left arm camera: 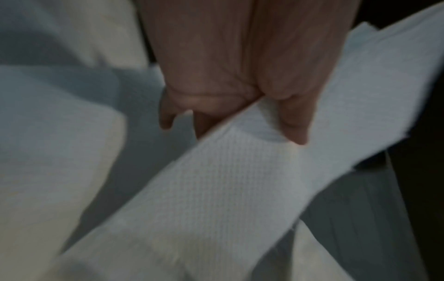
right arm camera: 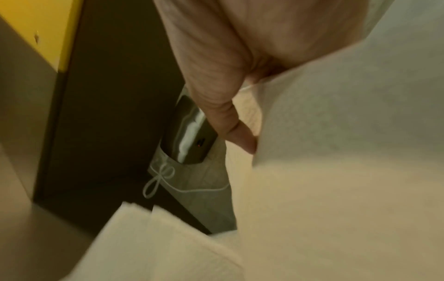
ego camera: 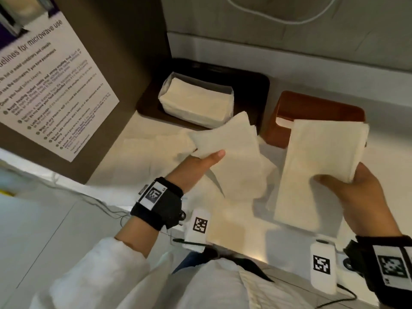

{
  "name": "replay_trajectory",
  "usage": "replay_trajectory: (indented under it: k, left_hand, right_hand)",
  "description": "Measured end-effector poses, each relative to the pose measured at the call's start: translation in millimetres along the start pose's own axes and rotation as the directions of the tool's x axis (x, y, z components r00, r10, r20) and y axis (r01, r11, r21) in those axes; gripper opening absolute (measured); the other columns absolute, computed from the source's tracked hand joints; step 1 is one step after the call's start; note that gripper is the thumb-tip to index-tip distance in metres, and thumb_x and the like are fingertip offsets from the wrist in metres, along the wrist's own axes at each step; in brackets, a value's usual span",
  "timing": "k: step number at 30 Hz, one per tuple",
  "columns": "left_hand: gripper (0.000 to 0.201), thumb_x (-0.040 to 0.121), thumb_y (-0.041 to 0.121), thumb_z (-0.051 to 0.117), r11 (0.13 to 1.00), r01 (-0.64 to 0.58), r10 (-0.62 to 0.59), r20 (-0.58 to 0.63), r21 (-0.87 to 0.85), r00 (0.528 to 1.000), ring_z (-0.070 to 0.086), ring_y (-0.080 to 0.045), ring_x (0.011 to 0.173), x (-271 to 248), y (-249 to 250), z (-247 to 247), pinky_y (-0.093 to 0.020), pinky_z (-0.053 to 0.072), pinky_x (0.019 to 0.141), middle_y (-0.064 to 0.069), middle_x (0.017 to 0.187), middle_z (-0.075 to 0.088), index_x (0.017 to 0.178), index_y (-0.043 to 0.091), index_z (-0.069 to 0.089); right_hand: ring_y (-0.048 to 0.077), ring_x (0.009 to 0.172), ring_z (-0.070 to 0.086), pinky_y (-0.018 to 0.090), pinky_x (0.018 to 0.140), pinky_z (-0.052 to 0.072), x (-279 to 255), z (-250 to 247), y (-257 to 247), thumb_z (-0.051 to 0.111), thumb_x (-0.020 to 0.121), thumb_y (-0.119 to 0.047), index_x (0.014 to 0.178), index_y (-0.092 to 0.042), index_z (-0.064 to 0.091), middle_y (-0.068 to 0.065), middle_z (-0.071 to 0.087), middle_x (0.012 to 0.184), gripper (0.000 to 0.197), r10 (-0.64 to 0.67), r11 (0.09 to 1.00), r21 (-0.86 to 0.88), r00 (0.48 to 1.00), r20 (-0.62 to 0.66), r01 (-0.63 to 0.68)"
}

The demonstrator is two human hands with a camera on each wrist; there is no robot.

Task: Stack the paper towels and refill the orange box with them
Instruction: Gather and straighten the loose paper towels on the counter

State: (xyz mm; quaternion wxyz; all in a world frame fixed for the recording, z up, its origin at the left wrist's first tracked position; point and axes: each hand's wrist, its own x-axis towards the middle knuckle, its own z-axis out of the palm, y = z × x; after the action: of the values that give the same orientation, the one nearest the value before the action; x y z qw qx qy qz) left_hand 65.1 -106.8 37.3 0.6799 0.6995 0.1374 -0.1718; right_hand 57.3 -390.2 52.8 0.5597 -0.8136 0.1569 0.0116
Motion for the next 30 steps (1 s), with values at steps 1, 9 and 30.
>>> replay_trajectory:
  k: [1,9,30]
  left_hand:
    - [0.023,0.088,0.037,0.054,0.998,0.018,-0.019,-0.015,-0.059,1.000,0.059,0.000,0.094,-0.8,-0.1,-6.0,-0.001,0.041,0.081,0.012,0.097,0.065,0.103,0.021,0.062]
    - [0.034,0.087,0.024,0.051,0.746,-0.188,0.051,-0.226,-0.639,0.973,0.058,-0.020,0.115,-10.1,-3.2,-75.6,-0.042,0.054,0.087,-0.002,0.121,0.065,0.121,0.022,0.052]
    - [0.031,0.085,0.033,0.062,0.922,0.271,-0.249,-0.115,0.276,0.962,0.061,-0.035,0.102,5.4,-60.9,-200.7,-0.048,0.048,0.094,-0.018,0.107,0.067,0.101,0.007,0.062]
  right_hand:
    - [0.032,0.101,0.060,0.041,0.082,0.051,-0.2,-1.6,-7.4,0.065,0.079,-0.006,0.117,-0.013,0.055,0.011,0.063,0.114,0.041,0.003,0.993,0.116,0.999,0.033,-0.007]
    - [0.018,0.090,0.070,0.025,0.069,0.057,-1.1,60.2,-20.5,0.071,0.067,-0.009,0.114,-0.007,0.058,0.003,0.074,0.099,0.049,0.021,0.838,0.496,0.921,0.390,-0.229]
    - [0.032,0.106,0.052,0.032,0.084,0.042,-21.2,210.7,0.0,0.068,0.076,-0.024,0.115,-0.004,0.048,0.012,0.054,0.106,0.049,0.233,0.640,-0.749,0.885,0.403,0.173]
